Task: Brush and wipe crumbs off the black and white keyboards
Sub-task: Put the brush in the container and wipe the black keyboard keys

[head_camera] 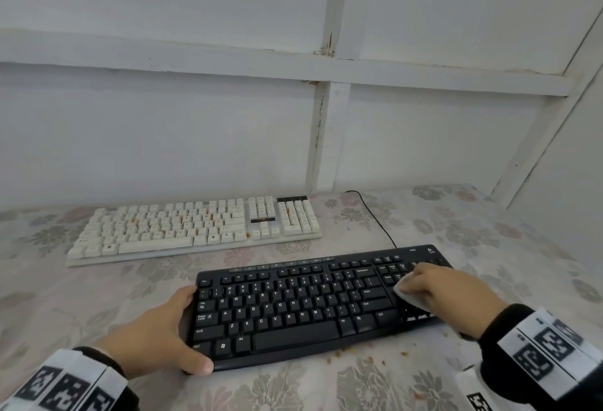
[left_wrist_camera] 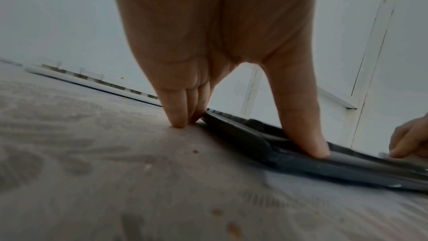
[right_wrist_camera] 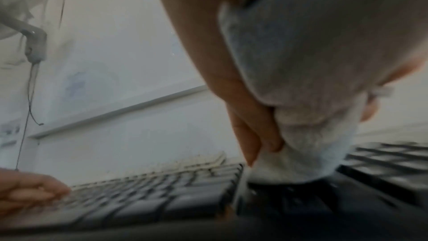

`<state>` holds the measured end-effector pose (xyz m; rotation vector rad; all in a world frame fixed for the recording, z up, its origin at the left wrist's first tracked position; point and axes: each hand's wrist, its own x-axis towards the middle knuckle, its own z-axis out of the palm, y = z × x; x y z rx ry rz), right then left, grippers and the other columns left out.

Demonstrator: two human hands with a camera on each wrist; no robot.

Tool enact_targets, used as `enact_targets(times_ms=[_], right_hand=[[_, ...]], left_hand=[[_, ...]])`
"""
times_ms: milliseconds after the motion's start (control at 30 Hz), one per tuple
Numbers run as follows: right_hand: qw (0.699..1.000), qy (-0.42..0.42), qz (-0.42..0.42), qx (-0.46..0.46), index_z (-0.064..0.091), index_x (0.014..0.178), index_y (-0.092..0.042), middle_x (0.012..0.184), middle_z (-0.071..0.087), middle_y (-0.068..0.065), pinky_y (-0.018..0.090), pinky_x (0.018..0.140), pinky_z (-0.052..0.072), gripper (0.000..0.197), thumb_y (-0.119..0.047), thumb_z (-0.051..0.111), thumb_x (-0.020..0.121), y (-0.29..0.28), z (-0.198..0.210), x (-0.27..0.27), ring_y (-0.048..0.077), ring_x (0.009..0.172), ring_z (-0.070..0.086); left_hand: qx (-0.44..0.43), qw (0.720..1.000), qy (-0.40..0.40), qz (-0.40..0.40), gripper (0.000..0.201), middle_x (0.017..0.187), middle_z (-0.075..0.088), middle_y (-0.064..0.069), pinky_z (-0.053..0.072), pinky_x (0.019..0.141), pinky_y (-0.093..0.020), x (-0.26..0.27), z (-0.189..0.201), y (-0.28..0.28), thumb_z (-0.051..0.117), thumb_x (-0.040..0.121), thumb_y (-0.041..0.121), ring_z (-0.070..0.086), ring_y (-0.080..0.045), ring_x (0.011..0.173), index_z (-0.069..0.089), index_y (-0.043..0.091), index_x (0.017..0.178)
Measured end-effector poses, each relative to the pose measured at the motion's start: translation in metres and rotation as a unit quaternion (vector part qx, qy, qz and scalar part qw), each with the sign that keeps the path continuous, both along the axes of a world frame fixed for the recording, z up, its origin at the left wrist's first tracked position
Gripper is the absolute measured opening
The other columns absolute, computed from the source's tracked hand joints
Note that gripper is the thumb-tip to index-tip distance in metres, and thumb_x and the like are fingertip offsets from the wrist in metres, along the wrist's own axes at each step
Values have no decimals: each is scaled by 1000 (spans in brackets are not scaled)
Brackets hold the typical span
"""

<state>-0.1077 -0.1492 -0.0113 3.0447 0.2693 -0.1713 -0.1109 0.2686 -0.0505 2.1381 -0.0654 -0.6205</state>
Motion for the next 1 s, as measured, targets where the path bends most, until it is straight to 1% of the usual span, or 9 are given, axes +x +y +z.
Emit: enact_targets(times_ms=[133,233,333,500,567,733,833,933,1000], right_hand=[[999,-27,-7,25,64,109,-42,106,55,-17,20,74,45,25,-34,43,98,-12,-2,-4,5,89,57],[997,-46,-32,-51,61,104,-27,103,58,-11,24,61,37,22,-16,47,91,-19,-9,0,10,86,61],[993,-39,-82,-79,55,97,-21,89,54,-8,25,54,27,22,-6,53,81,-33,-11,5,13,71,60],[985,-43,-145,-86,64,99,-28,76,45,-7,20,51,28,18,-22,49,91,-54,0,7,13,63,48],[985,-28,-156,-69,67,100,-28,77,49,-4,19,53,30,22,-27,46,94,-57,5,10,18,74,60],[992,-13,-121,-38,73,99,-30,94,67,-9,16,63,41,31,-46,46,96,-37,14,15,11,69,54],[998,-10,-41,36,70,98,-22,79,56,-8,11,54,31,32,-38,43,98,-3,12,14,8,67,46],[1000,-15,21,17,60,95,-19,83,51,3,25,56,26,18,-16,43,89,29,3,3,18,66,43],[999,-24,16,-14,53,86,-14,77,39,-1,30,56,25,13,-6,45,79,34,-1,-1,17,62,37]], left_hand=[[-7,1000,-2,0,151,130,43,18,34,108,-33,-1,1,-1,88,11,56,44,-9,123,18,28,142],[-4,1000,0,2,151,130,40,17,33,109,-32,-1,1,-2,90,13,51,41,-10,125,17,26,143],[12,1000,-6,2,145,130,41,17,33,109,-33,0,-1,-2,90,20,47,42,-10,125,16,27,143],[8,1000,-8,12,133,130,42,17,33,108,-33,0,-2,-3,87,29,39,43,-9,123,17,28,142],[5,1000,-4,16,134,133,42,16,34,108,-34,0,-2,-2,89,29,38,43,-9,123,18,28,142],[-5,1000,-1,12,141,125,42,22,34,106,-30,0,-3,-1,91,23,41,42,-8,122,18,27,143],[-7,1000,2,4,142,112,39,27,35,98,-24,0,0,-4,90,22,38,41,-7,119,16,26,143],[-7,1000,2,4,145,113,39,25,35,92,-21,0,2,-4,91,15,43,40,-7,118,18,29,140],[-8,1000,4,4,150,116,39,23,34,95,-22,-1,3,-3,91,14,45,40,-7,119,17,26,142]])
